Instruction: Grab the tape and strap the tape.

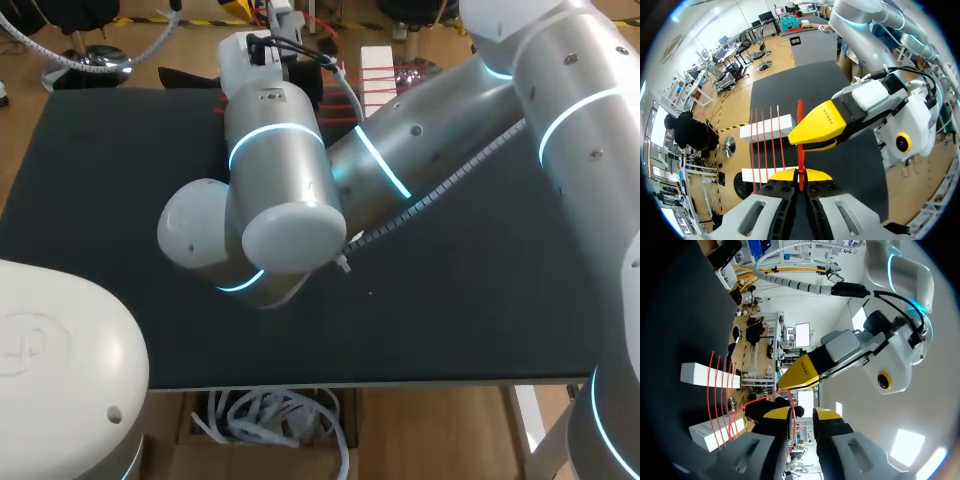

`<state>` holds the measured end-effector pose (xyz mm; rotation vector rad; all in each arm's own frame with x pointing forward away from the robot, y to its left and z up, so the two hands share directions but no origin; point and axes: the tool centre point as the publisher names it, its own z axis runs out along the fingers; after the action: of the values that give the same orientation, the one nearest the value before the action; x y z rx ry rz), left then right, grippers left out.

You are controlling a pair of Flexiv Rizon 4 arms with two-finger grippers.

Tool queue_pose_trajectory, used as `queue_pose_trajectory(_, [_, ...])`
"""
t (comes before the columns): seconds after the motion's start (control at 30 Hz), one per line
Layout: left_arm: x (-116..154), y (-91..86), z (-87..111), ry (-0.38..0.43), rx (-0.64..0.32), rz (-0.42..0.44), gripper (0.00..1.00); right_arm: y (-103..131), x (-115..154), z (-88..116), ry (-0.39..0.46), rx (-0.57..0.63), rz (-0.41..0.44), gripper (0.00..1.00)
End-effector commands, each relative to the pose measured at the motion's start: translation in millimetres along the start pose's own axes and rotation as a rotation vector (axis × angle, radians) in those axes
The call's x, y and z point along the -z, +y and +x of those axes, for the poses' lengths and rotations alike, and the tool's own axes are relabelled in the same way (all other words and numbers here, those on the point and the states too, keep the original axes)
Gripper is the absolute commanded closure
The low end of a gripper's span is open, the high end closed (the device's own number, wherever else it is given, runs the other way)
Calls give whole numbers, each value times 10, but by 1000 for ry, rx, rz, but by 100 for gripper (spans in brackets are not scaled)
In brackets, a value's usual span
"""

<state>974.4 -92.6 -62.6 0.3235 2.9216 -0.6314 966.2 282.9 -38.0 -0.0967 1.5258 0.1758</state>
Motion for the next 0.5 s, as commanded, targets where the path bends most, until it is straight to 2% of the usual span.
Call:
queue_pose_trajectory(0.03, [7, -1, 2, 1, 1, -3, 100, -60, 91, -47, 11, -6, -2, 82])
queue_pose_trajectory(0.13, [7, -1, 2, 1, 1, -3, 100, -96, 162, -61, 12, -18, -4, 83])
queue_pose_trajectory(0.43, [7, -1, 2, 1, 1, -3, 100, -218, 266, -143, -5, -52, -13, 73])
queue_pose_trajectory(0.5, [7, -1, 2, 1, 1, -3, 100, -279, 252, -183, -19, -60, -4, 73])
